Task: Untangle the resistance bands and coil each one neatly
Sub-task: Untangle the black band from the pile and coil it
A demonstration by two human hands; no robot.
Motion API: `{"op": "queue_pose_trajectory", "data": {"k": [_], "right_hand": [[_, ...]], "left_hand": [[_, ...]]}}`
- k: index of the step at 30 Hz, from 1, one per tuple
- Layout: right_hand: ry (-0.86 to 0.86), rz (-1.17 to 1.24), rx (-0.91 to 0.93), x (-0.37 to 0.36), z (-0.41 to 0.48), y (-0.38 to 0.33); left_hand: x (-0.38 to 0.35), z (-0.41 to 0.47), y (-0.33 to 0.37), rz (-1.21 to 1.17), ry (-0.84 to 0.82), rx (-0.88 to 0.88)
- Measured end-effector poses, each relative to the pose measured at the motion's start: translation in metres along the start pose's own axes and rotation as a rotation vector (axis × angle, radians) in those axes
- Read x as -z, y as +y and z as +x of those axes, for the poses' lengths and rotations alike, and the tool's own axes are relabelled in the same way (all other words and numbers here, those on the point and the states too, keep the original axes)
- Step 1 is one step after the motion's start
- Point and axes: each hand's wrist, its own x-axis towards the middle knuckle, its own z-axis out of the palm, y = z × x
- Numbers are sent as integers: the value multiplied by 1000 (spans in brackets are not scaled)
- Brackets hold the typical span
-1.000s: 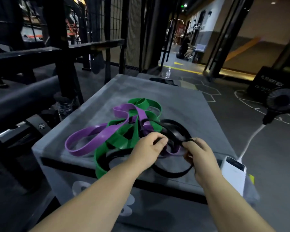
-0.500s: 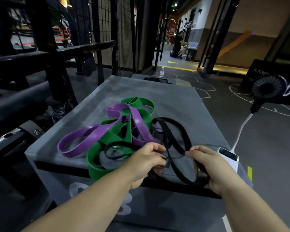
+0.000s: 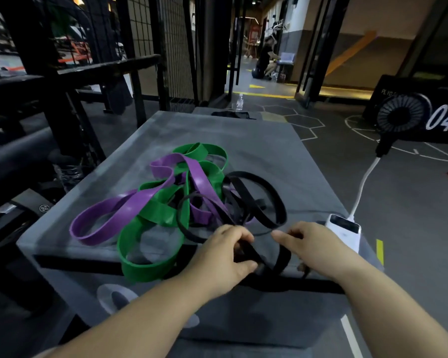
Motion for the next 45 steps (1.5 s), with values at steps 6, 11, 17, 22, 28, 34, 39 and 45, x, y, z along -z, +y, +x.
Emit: {"op": "queue_pose_trajectory", "data": {"k": [6, 11, 17, 22, 28, 34, 39, 45], "right_hand": [[-171, 782, 102, 6, -19, -14], [-117, 1109, 169, 17, -26, -11], [-156, 1396, 214, 26, -23, 1], [-344, 1619, 109, 27, -16, 7], [-672, 1470, -101, 16, -18, 9], [-1033, 1466, -47, 2, -8, 16], [-1118, 1550, 249, 6, -14, 6], [-1126, 1594, 268, 6, -19, -5]], "left_hand": [[-4, 5, 4, 74, -223, -219], [-2, -1, 9, 100, -420, -40], [20, -11, 30, -181, -629, -52], [25, -28, 43, -572, -486, -62], [31, -34, 38, -663, -235, -153], [46, -22, 22, -464, 93, -145], [48, -12, -3, 129, 303, -305], [28, -14, 3, -409, -89, -26]]}}
